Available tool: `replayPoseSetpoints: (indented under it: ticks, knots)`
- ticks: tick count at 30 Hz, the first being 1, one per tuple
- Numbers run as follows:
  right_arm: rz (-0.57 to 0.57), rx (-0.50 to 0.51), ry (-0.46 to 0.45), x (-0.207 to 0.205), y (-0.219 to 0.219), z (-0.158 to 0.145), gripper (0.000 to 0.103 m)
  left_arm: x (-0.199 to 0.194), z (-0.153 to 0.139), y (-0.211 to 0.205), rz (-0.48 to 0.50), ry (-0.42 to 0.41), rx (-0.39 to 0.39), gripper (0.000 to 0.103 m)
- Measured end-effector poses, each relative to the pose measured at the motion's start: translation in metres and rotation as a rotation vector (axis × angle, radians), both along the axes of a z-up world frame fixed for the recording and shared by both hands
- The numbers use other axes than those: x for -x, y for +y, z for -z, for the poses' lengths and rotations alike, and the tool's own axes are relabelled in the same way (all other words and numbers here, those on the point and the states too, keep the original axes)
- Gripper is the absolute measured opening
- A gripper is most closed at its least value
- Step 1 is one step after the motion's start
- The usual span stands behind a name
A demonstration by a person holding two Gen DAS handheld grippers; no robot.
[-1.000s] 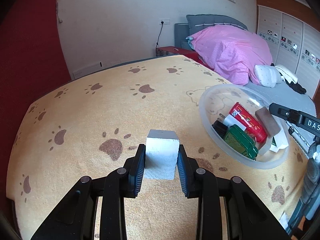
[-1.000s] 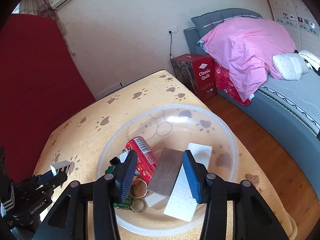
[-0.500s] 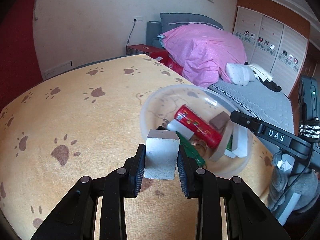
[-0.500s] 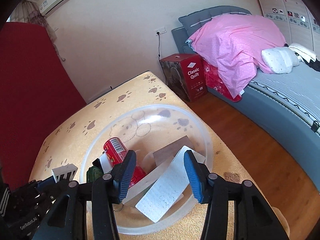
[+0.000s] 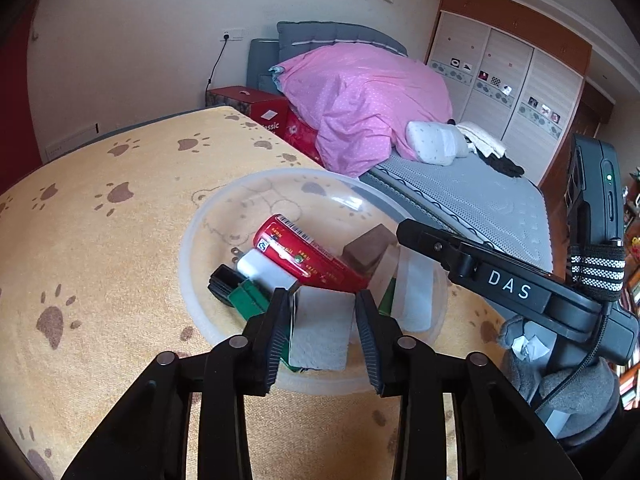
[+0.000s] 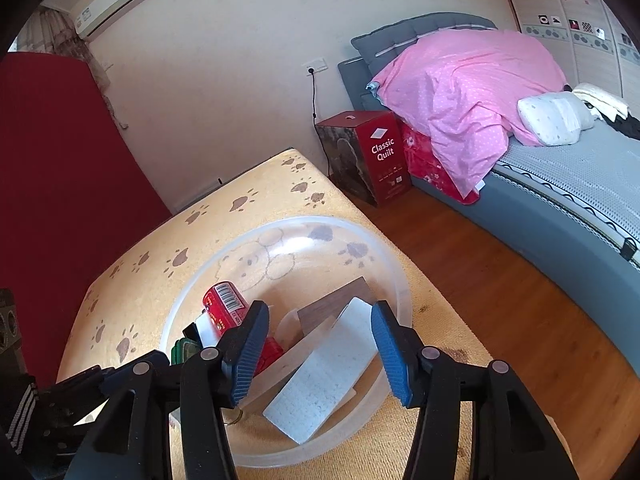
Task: Organize rigid objects
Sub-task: 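Lower the striped prism into the bowl and open the left gripper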
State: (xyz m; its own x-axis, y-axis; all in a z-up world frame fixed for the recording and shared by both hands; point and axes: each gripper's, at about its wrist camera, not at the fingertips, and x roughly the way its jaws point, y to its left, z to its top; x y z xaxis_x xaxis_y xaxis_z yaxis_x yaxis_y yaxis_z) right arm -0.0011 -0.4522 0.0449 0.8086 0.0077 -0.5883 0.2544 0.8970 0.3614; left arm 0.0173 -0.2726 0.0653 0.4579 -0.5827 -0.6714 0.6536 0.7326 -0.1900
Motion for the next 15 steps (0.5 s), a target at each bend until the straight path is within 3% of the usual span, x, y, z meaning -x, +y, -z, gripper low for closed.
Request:
replayPoseSetpoints:
  ticks: [3,15]
  knots:
    - [0.0,0.001,-0.002,0.001,-0.001,0.0,0.058,-0.001,0.003,0.001,-0.011,0.004,0.008,0.051]
    - [-0.008,0.006,-0.008,0.003,0.003,-0.003,0.061,0.001,0.014,0.008,-0.04,0.007,-0.031,0.051]
